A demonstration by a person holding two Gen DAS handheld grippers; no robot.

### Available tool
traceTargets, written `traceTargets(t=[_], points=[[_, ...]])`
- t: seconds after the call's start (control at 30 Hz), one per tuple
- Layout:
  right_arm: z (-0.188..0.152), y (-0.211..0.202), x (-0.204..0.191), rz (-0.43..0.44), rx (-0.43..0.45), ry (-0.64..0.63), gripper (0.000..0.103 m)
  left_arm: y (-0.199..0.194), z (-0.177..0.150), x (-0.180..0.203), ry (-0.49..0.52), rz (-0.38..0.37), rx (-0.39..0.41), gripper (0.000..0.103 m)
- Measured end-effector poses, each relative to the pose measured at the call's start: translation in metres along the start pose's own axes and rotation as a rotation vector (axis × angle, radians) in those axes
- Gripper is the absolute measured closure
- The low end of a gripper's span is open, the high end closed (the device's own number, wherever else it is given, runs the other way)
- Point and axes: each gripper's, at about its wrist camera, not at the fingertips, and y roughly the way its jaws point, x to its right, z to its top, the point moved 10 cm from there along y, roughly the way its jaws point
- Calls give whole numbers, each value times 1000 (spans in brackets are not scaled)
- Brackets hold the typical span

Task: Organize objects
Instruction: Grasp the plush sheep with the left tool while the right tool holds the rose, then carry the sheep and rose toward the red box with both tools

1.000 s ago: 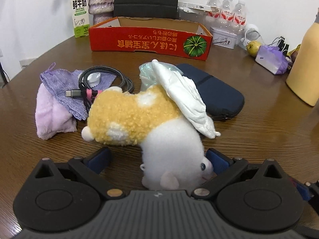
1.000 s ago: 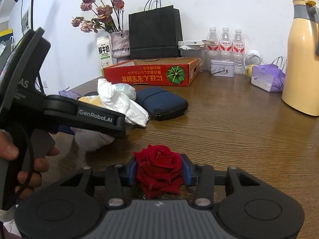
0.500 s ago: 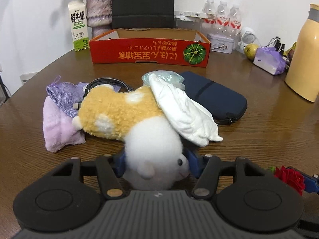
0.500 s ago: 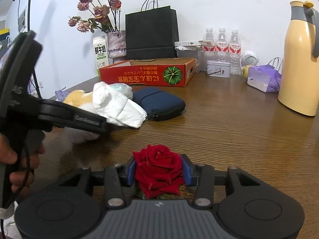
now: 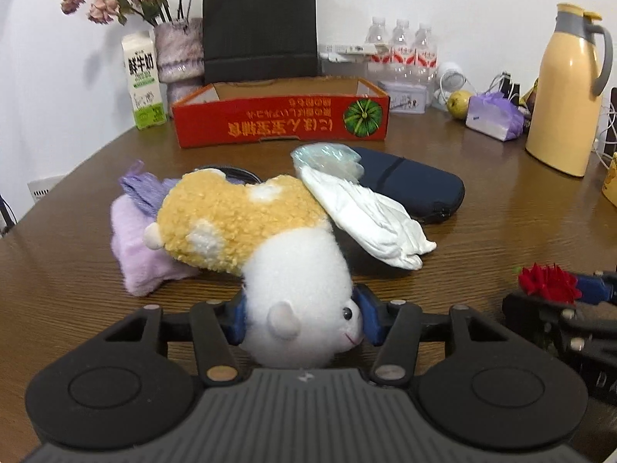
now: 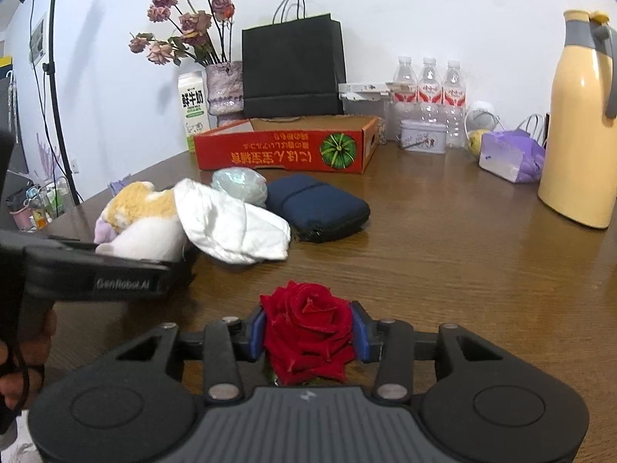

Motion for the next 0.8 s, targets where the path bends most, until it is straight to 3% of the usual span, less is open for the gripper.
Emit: traceTargets(t=[0.4,0.8], points=[[25,-13,-29,-17,47,-35,64,-30,6,-39,-43,-1,76,48],[63,-7,-59,-27,94,-55,64,-40,34,-63,-60,-40,150,48]])
